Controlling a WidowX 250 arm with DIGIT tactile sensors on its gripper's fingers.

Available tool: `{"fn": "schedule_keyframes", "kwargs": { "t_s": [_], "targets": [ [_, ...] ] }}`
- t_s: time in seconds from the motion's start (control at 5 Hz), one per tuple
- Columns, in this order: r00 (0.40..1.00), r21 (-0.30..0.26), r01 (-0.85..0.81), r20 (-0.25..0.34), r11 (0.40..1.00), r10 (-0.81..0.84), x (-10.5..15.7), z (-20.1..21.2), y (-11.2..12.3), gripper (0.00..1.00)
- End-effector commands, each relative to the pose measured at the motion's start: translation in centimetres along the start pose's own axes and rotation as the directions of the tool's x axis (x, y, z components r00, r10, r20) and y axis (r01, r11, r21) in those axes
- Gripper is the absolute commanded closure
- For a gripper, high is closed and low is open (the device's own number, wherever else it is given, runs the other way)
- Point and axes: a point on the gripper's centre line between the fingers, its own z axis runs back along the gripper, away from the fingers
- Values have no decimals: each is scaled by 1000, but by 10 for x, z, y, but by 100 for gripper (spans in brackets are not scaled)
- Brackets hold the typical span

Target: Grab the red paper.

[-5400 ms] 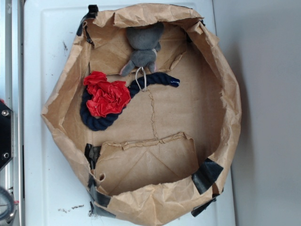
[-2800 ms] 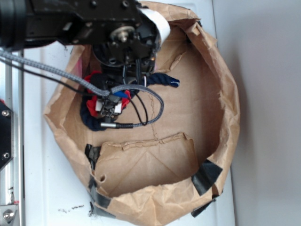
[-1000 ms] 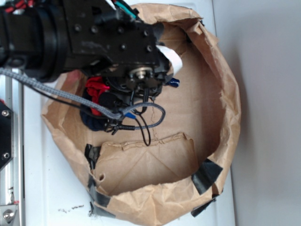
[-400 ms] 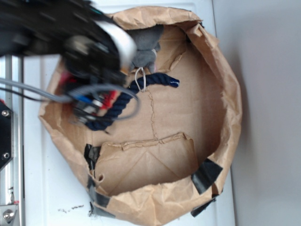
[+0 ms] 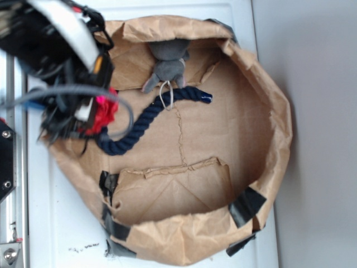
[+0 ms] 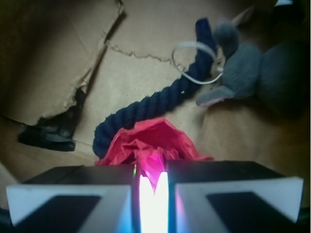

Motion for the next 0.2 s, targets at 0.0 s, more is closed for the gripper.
{"fn": "schedule_keyframes", "kwargs": {
  "t_s": [0.0],
  "targets": [
    [999, 36, 46, -1, 998, -46, 21, 4, 10, 100]
  ]
}}
